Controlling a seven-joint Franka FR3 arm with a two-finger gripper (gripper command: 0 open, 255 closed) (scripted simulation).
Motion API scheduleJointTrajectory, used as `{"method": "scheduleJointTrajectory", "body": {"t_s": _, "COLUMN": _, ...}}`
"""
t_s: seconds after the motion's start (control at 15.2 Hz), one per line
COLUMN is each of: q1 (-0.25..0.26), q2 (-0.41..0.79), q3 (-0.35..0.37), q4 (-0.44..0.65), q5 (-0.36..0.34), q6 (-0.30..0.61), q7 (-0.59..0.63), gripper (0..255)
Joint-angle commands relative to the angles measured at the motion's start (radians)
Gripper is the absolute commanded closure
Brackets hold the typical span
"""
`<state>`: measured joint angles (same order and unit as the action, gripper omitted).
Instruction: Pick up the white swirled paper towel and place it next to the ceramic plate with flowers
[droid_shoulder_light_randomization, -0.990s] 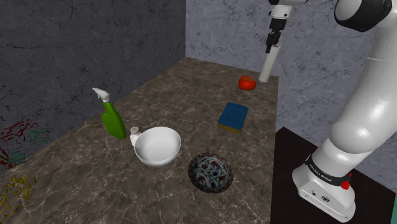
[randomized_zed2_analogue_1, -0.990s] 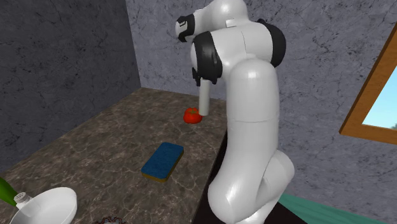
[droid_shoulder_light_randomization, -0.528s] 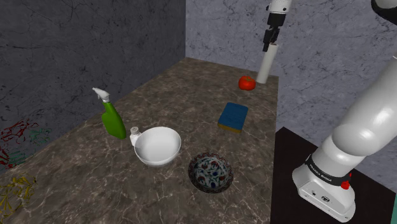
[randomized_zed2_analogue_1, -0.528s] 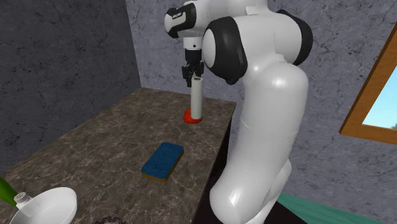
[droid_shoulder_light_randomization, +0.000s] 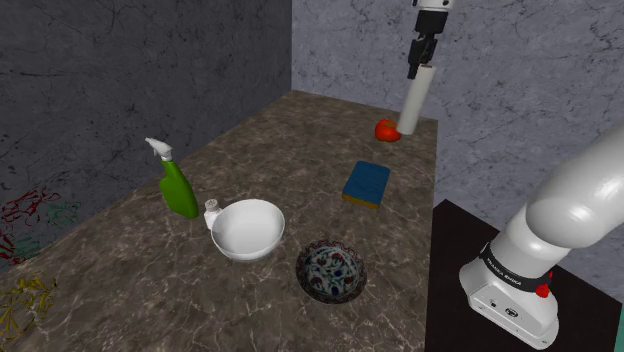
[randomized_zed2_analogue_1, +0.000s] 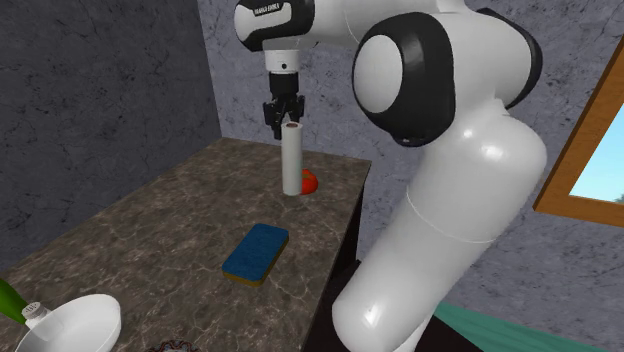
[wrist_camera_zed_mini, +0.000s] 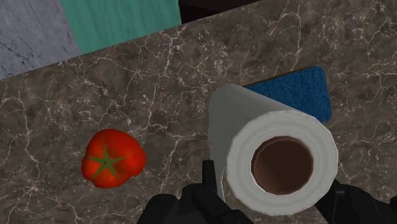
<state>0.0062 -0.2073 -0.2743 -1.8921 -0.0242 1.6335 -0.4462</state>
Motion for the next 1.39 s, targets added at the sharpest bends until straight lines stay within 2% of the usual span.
{"method": "scheduleJointTrajectory", "body": {"t_s": 0.0, "q1": 0.017, "q2": -0.049, "q3": 0.032, "q4": -0.033, "q5": -0.003, "q6": -0.014, "q7": 0.052, "gripper": 255}}
{"method": "scheduleJointTrajectory", "body": {"t_s": 0.66, "q1": 0.094, "q2": -0.189, "q3": 0.193, "q4": -0.079, "q5": 0.039, "q6": -0.105, "q7": 0.286, "gripper": 255}}
{"method": "scheduleJointTrajectory", "body": {"t_s": 1.32, "q1": 0.171, "q2": -0.222, "q3": 0.361, "q4": -0.013, "q5": 0.117, "q6": -0.192, "q7": 0.526, "gripper": 255}}
